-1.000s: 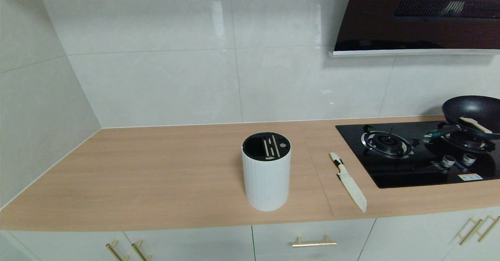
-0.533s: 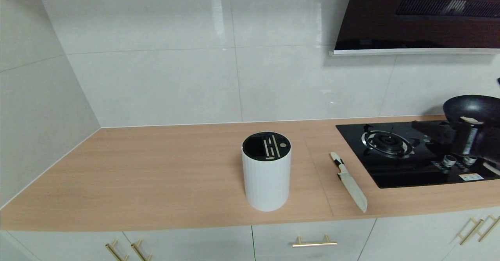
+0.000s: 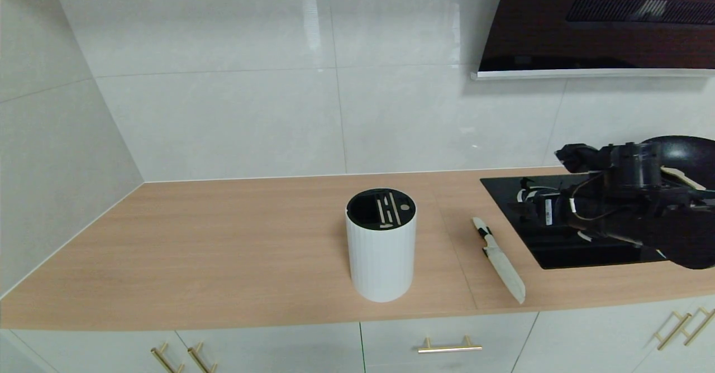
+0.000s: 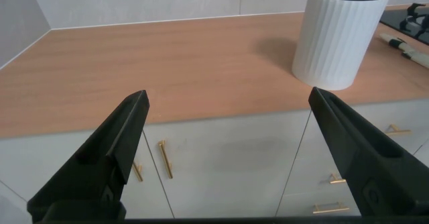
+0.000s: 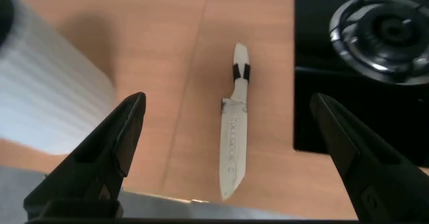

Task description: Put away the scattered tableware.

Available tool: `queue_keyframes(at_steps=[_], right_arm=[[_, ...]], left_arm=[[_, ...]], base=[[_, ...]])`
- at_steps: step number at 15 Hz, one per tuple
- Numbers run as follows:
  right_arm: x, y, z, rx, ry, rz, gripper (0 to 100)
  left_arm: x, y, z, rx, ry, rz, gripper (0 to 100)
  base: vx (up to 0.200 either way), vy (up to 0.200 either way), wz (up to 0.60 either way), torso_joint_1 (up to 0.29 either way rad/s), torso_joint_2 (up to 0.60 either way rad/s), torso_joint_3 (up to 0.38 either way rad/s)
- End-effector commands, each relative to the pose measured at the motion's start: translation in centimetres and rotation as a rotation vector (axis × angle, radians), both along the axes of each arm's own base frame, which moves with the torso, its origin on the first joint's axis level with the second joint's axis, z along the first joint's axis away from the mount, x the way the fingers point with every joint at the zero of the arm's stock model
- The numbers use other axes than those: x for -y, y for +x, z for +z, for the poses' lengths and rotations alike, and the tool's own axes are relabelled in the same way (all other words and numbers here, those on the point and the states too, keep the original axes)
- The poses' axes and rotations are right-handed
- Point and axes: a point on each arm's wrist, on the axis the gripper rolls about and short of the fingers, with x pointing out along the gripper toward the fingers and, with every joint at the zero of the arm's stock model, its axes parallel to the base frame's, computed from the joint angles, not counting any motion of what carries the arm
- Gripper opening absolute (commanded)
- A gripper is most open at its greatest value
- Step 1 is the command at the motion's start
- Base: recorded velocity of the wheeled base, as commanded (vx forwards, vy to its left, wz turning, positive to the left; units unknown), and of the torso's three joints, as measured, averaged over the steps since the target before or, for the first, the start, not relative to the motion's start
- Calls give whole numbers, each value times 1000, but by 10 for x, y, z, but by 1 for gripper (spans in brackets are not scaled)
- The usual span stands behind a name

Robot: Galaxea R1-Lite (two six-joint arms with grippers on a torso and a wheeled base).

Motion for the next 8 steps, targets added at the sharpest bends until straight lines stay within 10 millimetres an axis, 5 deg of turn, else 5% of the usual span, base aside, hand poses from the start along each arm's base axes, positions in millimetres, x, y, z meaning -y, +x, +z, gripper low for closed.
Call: queue_keyframes(at_steps=[1,2,5,8], right_arm=[[-5,28,-50,-112,-28,6,100],[-5,28,-50,-112,-28,6,100],[-11,62,-111,-161,-50,12,100],[-11,73,-139,-198,-55,9,100]], left_arm=[[0,0,0,-1,0,2,100],[0,0,0,-1,0,2,100],[0,0,0,-1,0,2,100],[0,0,0,-1,0,2,100]], base=[[0,0,0,0,0,0],[0,0,0,0,0,0],[0,0,0,0,0,0],[0,0,0,0,0,0]])
